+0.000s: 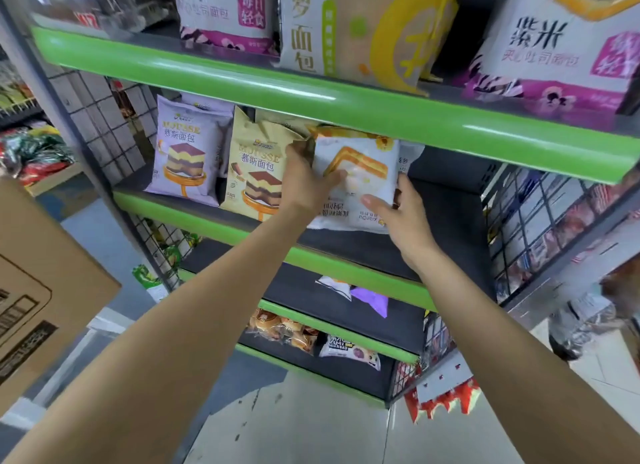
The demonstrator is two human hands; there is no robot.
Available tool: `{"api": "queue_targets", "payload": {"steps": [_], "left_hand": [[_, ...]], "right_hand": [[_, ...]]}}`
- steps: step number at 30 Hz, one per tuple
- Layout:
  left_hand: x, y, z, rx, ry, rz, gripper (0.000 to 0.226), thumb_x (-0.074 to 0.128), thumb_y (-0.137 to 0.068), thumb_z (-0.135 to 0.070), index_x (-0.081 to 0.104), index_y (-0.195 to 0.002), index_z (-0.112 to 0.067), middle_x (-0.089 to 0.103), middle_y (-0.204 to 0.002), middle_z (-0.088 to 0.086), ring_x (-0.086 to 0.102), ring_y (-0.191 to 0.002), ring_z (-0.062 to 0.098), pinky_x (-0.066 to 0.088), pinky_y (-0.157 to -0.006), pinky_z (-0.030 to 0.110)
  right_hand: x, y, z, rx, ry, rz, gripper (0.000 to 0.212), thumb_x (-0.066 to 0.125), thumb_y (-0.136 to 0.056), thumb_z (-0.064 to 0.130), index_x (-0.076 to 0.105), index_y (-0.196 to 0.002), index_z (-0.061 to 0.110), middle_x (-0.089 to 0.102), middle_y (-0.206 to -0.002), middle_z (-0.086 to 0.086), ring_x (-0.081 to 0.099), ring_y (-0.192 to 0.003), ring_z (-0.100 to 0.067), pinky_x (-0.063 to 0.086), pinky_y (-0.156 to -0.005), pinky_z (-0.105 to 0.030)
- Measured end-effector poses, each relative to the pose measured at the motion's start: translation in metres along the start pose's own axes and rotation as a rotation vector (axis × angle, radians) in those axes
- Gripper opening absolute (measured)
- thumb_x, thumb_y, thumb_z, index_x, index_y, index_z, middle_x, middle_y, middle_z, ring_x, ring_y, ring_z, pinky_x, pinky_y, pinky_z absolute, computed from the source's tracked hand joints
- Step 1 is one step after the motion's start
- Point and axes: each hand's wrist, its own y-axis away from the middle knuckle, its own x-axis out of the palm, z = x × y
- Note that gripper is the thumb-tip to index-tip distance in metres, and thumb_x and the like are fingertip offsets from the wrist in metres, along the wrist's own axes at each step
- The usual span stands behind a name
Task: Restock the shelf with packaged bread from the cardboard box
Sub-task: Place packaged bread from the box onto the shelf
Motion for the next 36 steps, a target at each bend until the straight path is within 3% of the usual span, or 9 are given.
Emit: {"api": "queue_targets", "payload": {"steps": [5,9,13,15,19,23,29,33,36], "left_hand": [[-0.010,0.008,-0.004,0.329,-0.423,-0.215,0.083,0.082,-0.065,-0.039,0.041,-0.127,-0.002,0.044,-0.126,0.014,0.044,-0.117,0.030,0.035,-0.093,0.028],[-0.021,0.005,-0.010,0.097,-0.319,0.280,0.076,0.085,-0.059,-0.045,0.056,-0.122,-0.013,0.064,-0.113,0.001,0.059,-0.110,0.019,0.049,-0.091,0.031],[-0.020,0.010,-0.001,-0.054,-0.044,0.191,0.064,0.078,-0.052,-0.057,0.066,-0.102,-0.020,0.071,-0.105,0.003,0.067,-0.100,0.023,0.055,-0.089,0.041],[-0.015,0.013,0.005,-0.118,0.060,0.064,0.057,0.078,-0.066,-0.049,0.062,-0.110,-0.016,0.070,-0.105,0.004,0.067,-0.100,0.026,0.056,-0.085,0.044],[0.001,0.020,0.013,-0.237,0.225,0.108,0.051,0.073,-0.082,-0.030,0.048,-0.118,-0.005,0.062,-0.117,0.010,0.062,-0.106,0.027,0.058,-0.078,0.039],[0.002,0.028,0.018,0.122,-0.267,0.016,0.081,0.075,-0.078,-0.019,0.025,-0.139,-0.002,0.043,-0.133,0.014,0.046,-0.122,0.027,0.040,-0.090,0.027],[-0.006,0.014,0.017,0.335,-0.253,0.006,0.097,0.073,-0.075,-0.002,0.013,-0.149,-0.013,0.026,-0.145,0.014,0.028,-0.136,0.025,0.031,-0.106,0.027],[0.001,0.009,0.021,0.384,-0.379,0.107,0.087,0.060,-0.080,0.010,0.023,-0.148,-0.030,0.015,-0.151,0.015,0.032,-0.136,0.028,0.040,-0.092,0.019],[0.001,-0.001,0.022,0.326,-0.643,0.188,0.068,0.047,-0.086,0.011,0.039,-0.142,-0.025,0.025,-0.146,0.014,0.055,-0.111,0.034,0.043,-0.088,0.026]], "right_hand": [[-0.037,0.003,0.026,-0.009,0.056,0.134,0.026,0.071,-0.079,0.006,0.063,-0.098,0.021,0.068,-0.090,0.000,0.063,-0.071,-0.002,0.051,-0.064,-0.015],[-0.058,0.008,0.044,0.065,0.150,0.343,0.031,0.074,-0.073,0.003,0.068,-0.094,0.024,0.072,-0.086,0.002,0.065,-0.076,-0.008,0.052,-0.072,-0.022],[-0.043,0.011,0.028,0.327,-0.585,-0.069,0.030,0.066,-0.086,0.019,0.059,-0.114,0.022,0.071,-0.093,-0.001,0.067,-0.078,-0.010,0.057,-0.063,-0.022],[-0.034,0.017,0.019,0.494,-0.703,-0.026,0.024,0.059,-0.090,0.033,0.059,-0.108,0.019,0.067,-0.104,-0.007,0.066,-0.090,-0.018,0.059,-0.075,-0.032],[-0.016,0.027,0.012,0.353,-0.457,0.039,0.027,0.063,-0.087,0.011,0.059,-0.114,0.015,0.067,-0.104,-0.004,0.066,-0.092,-0.020,0.057,-0.075,-0.034],[-0.038,0.006,0.021,0.059,-0.082,-0.197,0.036,0.072,-0.076,0.003,0.062,-0.109,0.013,0.067,-0.092,0.000,0.064,-0.081,-0.012,0.052,-0.071,-0.028],[-0.036,-0.012,0.030,-0.140,0.393,0.073,0.048,0.072,-0.076,0.002,0.063,-0.122,0.013,0.066,-0.106,0.003,0.055,-0.096,-0.004,0.041,-0.070,-0.003],[-0.009,-0.017,0.017,-0.206,0.570,-0.134,0.052,0.070,-0.079,0.002,0.057,-0.129,0.011,0.055,-0.123,-0.010,0.054,-0.114,-0.021,0.031,-0.086,-0.006],[-0.007,-0.020,0.013,-0.192,0.652,-0.178,0.054,0.064,-0.084,0.001,0.049,-0.136,0.010,0.040,-0.135,-0.012,0.044,-0.125,-0.020,0.019,-0.097,-0.003]]}}
